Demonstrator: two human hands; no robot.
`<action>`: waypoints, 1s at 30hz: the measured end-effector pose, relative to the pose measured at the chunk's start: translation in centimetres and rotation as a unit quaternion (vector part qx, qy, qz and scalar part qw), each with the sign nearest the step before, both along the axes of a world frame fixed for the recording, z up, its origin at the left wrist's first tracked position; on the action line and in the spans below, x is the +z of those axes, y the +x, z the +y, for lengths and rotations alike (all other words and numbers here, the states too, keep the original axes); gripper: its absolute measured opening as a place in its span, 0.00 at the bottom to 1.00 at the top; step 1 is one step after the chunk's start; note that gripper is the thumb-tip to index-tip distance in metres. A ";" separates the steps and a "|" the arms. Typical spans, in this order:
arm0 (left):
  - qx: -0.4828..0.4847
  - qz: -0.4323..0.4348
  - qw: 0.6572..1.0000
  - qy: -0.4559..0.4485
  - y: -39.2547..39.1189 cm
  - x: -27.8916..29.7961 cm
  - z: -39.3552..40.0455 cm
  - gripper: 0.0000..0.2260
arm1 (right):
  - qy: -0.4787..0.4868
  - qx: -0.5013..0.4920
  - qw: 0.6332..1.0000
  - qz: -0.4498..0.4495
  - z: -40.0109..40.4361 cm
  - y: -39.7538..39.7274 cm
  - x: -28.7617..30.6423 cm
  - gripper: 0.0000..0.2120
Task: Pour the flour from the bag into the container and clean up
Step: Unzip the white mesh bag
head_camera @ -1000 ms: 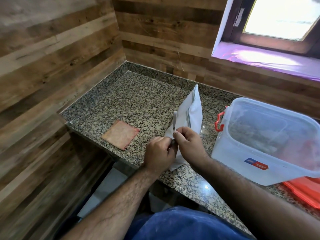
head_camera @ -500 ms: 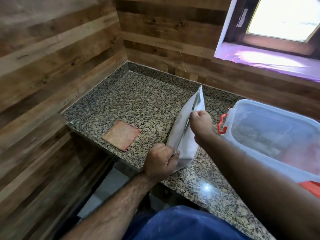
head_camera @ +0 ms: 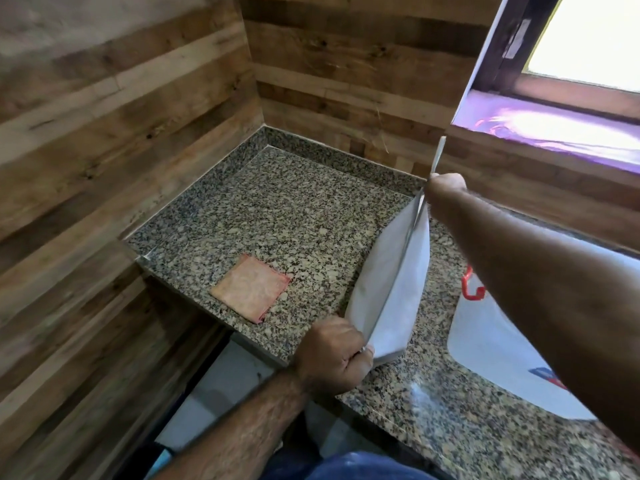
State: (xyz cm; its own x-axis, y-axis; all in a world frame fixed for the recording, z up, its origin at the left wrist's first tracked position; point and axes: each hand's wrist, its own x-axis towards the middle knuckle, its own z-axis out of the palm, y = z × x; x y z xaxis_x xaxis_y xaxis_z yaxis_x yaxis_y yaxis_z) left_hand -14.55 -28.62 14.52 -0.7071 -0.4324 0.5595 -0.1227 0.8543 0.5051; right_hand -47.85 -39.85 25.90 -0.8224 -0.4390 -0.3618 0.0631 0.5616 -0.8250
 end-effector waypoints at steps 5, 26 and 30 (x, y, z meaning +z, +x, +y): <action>-0.061 0.003 0.997 0.044 -0.1 -0.2 -1.8 0.17 | 0.016 0.000 0.999 0.043 -0.3 0.3 -1.1 0.20; 0.016 -0.246 0.923 0.297 -12.4 5.5 -11.5 0.16 | 0.002 0.044 0.999 -0.005 12.1 10.6 -5.8 0.20; -0.016 -0.220 0.877 0.426 -12.4 5.3 -11.7 0.12 | -0.035 0.030 0.995 -0.083 12.0 10.9 -6.8 0.22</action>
